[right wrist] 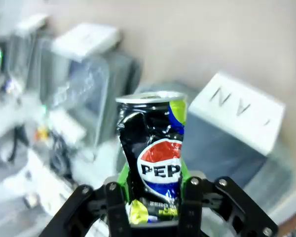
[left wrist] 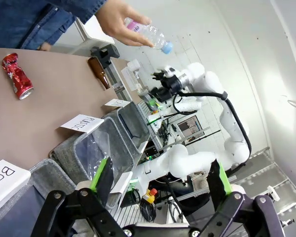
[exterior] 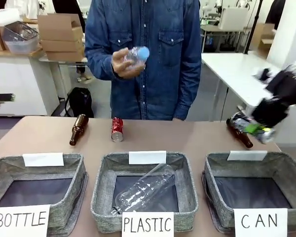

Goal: Sort the can waste into the basket.
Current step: Pick up the can waste from the table and place it in the right Fabric basket.

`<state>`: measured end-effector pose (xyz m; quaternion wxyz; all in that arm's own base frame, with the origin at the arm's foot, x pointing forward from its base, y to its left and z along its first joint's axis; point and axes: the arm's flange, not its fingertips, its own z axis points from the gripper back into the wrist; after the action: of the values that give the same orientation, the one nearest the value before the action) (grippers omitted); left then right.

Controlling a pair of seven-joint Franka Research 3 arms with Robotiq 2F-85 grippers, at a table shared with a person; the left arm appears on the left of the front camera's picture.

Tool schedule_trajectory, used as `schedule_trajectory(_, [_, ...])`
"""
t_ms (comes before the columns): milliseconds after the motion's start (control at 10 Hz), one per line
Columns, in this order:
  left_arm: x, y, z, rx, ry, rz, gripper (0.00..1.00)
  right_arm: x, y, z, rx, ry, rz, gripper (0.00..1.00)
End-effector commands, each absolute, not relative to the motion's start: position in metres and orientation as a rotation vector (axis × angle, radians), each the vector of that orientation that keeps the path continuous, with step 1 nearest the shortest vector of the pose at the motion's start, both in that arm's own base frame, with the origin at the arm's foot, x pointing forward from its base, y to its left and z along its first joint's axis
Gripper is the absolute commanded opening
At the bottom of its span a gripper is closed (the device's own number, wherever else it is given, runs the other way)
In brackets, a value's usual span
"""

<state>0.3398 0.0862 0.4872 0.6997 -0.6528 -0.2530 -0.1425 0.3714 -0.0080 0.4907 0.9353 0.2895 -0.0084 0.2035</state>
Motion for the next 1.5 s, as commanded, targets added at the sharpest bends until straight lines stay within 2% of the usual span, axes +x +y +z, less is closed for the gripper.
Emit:
schedule_trajectory(0, [0.34, 0.085, 0.49, -1.474, -0.589, -0.33, 1.0, 0.353, -0.047, 0.479, 0.744, 0.118, 0.655, 0.0])
schedule_trajectory(200, [0.34, 0.085, 0.49, -1.474, -0.589, -0.33, 1.0, 0.34, -0.055, 0.468, 0.788, 0.161, 0.74, 0.0])
schedule_trajectory(600, [0.34, 0.085, 0.49, -1.474, -0.589, -0.33, 1.0, 0.337, -0.058, 0.464, 0.777, 0.14, 0.746, 0.0])
schedule_trajectory(800, [0.34, 0.085, 0.49, -1.474, -0.589, -0.33, 1.0, 0.337, -0.058, 0.461, 0.759, 0.142, 0.756, 0.93])
schedule_trajectory(900, [0.34, 0.085, 0.49, -1.474, -0.589, -0.33, 1.0, 0.338, -0.058, 0.46, 0.76, 0.14, 0.751, 1.0])
schedule_trajectory(1400, [0.34, 0.085, 0.49, -1.474, -0.589, -0.33, 1.0, 0.341, -0.057, 0.461, 0.766, 0.143, 0.745, 1.0])
